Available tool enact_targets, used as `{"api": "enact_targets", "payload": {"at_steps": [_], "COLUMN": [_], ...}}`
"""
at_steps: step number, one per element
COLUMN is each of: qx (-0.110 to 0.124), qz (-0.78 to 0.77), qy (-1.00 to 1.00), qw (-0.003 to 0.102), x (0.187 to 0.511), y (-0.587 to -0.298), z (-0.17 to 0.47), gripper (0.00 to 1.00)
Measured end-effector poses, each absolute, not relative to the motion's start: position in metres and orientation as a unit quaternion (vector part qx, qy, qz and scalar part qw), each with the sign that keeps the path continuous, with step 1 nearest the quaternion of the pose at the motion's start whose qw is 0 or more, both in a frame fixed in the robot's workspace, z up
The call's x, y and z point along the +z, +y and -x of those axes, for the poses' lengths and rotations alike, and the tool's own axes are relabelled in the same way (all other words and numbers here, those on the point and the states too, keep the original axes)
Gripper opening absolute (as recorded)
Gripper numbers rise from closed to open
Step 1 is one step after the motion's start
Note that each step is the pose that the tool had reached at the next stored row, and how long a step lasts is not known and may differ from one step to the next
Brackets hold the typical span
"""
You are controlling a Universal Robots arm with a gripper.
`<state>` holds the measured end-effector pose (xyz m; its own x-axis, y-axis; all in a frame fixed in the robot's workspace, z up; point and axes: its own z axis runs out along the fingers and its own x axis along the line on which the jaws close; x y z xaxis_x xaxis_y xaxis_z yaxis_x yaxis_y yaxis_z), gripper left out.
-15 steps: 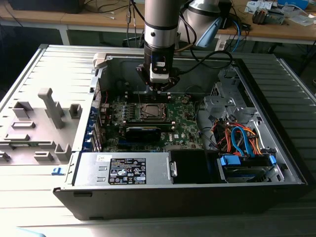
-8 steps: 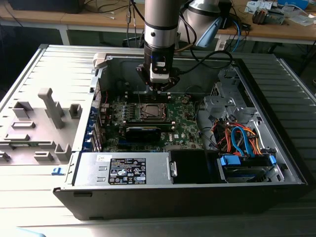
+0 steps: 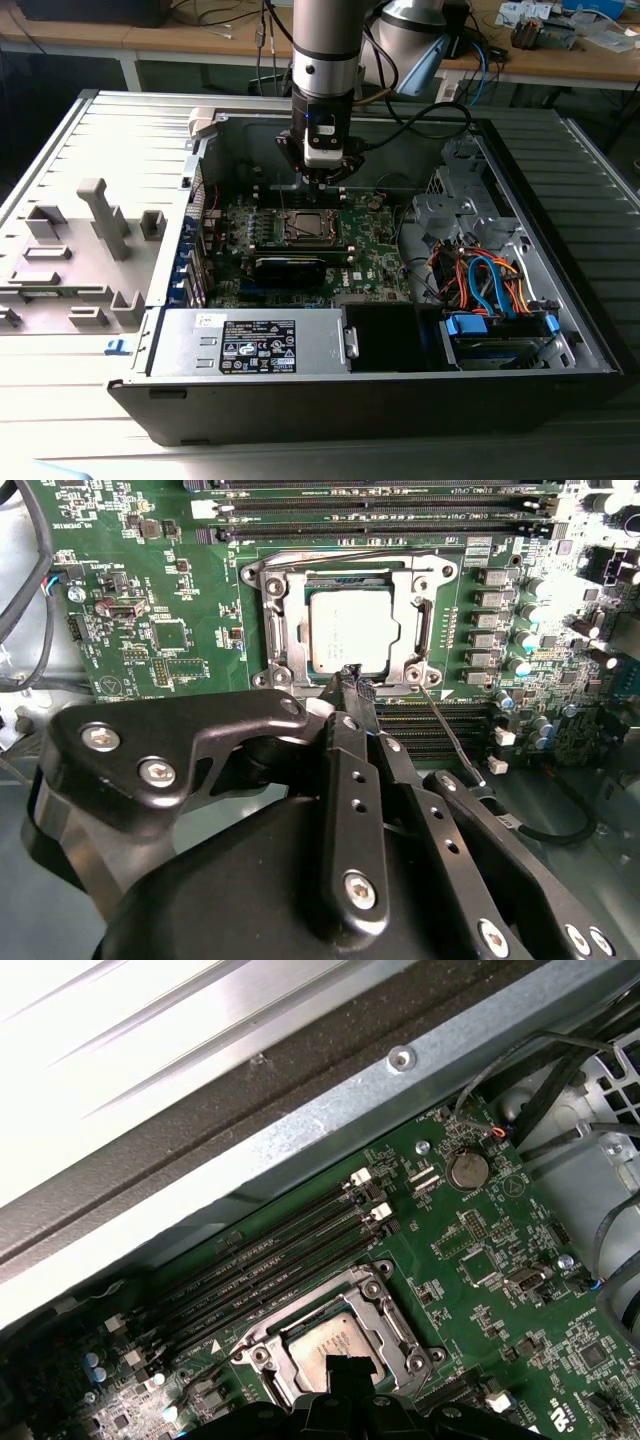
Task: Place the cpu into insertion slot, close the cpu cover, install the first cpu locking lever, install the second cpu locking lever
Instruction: 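Install the first cpu locking lever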
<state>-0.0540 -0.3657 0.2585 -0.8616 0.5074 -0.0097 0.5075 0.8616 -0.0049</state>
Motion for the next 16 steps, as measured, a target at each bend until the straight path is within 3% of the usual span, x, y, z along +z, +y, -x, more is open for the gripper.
{"api": "enact_targets", "payload": {"at_steps": [16], "qx": [-0.004], "qz": [-0.26], "qy": [0.966], "qw": [0.004], "x": [0.2585], "y": [-0.3657], "z": [0.054], "gripper": [0.11]}}
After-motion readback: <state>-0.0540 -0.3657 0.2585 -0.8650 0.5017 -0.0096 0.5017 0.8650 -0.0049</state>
